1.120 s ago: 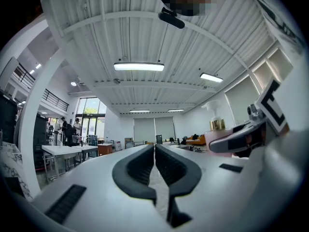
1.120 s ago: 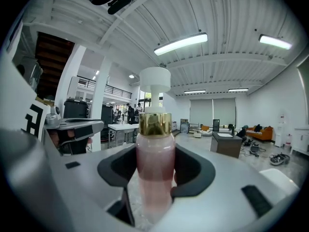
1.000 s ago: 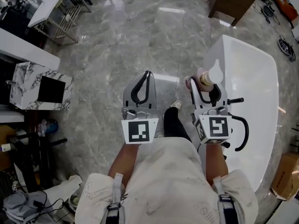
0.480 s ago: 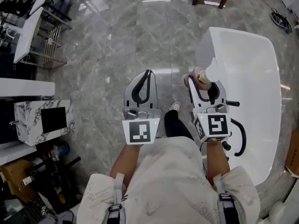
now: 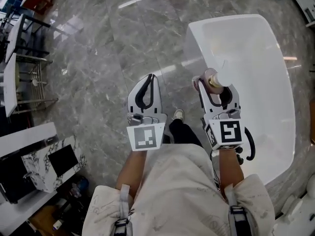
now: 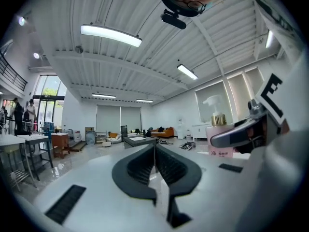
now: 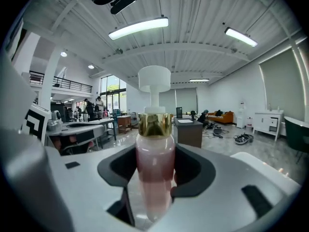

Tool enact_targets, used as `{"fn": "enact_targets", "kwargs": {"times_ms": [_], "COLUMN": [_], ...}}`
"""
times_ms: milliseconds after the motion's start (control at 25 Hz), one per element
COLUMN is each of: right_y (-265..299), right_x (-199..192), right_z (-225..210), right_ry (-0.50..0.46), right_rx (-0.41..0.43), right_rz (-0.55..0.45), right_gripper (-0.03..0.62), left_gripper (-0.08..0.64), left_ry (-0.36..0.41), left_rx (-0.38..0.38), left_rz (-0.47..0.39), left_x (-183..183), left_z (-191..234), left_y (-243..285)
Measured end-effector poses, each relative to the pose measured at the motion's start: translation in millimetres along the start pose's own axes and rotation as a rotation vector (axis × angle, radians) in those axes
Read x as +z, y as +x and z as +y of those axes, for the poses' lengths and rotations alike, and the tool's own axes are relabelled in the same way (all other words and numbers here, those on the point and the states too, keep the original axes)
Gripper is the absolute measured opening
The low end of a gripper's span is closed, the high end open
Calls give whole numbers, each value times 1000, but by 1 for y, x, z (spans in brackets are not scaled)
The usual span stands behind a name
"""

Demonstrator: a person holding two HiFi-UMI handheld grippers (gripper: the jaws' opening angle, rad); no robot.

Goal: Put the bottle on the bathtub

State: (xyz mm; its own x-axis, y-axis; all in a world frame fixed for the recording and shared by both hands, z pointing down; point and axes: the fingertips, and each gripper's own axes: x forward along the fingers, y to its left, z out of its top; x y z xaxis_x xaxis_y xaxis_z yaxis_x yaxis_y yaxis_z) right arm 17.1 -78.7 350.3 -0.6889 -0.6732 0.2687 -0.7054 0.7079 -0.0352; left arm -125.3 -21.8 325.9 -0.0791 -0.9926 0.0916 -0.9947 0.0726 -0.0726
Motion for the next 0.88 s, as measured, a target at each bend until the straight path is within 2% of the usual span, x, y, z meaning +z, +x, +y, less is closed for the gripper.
{"fn": "enact_targets", "kwargs": {"times_ms": [280, 560, 720, 880], "right_y": [19, 64, 106, 145], "right_x": [-24, -52, -67, -88], "right_z": [-62, -111, -134, -151], "right_ry": [41, 103, 153, 208], "right_rx": [-178, -333, -377, -391], "right_rz": [79, 159, 201, 236], "right_gripper": [202, 202, 202, 202], "left_gripper": [9, 9, 9, 9], "left_ry": [-19, -51, -47, -45], "left_rx": [-166, -344, -428, -471], "left_rz": [46, 75, 95, 130], "left_x": [-22, -55, -71, -85], "left_z": [-26, -40, -43, -41], "left_y": [65, 158, 209, 243]}}
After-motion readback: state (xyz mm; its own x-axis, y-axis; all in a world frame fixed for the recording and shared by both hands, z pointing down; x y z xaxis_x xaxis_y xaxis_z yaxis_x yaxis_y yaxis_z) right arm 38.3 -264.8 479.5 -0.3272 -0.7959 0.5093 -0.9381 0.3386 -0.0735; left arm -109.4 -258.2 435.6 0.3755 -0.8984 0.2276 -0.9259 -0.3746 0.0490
